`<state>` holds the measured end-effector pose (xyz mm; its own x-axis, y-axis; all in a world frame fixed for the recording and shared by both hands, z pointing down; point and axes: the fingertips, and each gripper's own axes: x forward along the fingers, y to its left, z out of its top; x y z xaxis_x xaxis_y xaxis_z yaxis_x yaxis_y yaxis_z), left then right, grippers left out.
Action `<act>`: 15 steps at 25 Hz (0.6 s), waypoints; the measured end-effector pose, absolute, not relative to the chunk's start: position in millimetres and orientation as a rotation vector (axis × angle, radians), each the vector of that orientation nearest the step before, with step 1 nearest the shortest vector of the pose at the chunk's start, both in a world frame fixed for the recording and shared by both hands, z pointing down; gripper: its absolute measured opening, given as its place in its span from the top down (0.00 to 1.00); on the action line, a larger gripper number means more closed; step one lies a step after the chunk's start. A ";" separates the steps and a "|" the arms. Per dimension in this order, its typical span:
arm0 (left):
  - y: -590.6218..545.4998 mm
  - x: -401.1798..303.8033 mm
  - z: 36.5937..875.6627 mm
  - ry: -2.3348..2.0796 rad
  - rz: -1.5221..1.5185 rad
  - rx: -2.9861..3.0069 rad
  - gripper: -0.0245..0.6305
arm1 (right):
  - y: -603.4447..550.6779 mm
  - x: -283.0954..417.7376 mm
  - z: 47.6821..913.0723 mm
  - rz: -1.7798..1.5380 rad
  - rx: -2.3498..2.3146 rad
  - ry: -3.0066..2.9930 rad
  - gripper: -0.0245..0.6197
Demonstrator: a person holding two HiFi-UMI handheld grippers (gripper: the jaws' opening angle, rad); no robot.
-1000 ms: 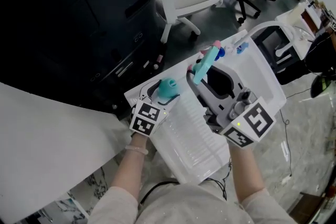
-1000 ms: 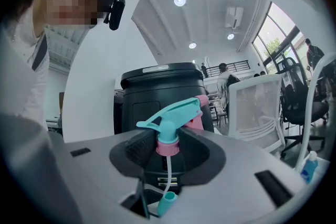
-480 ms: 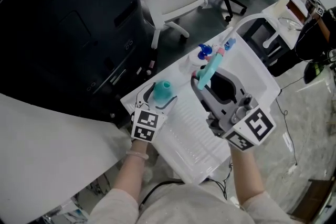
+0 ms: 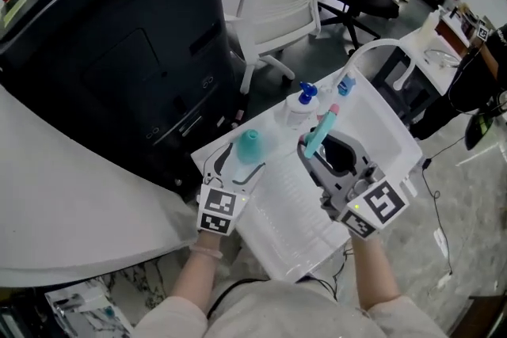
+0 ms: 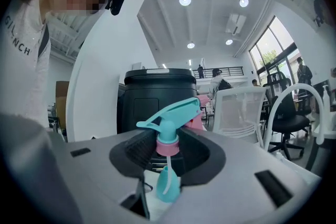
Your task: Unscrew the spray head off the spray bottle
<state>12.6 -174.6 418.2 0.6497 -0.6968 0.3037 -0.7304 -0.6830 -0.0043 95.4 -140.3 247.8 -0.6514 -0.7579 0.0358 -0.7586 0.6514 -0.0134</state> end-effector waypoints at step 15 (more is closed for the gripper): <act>-76.9 6.4 382.2 -1.442 0.151 2.616 0.94 | -71.1 133.8 273.7 0.058 1.125 -2.852 0.75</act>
<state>6.4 -76.9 382.2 0.5328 -0.8310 0.1599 -0.8461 -0.5265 0.0830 133.8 -71.1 273.7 -0.7284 -0.6800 0.0838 -0.6828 0.7305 -0.0073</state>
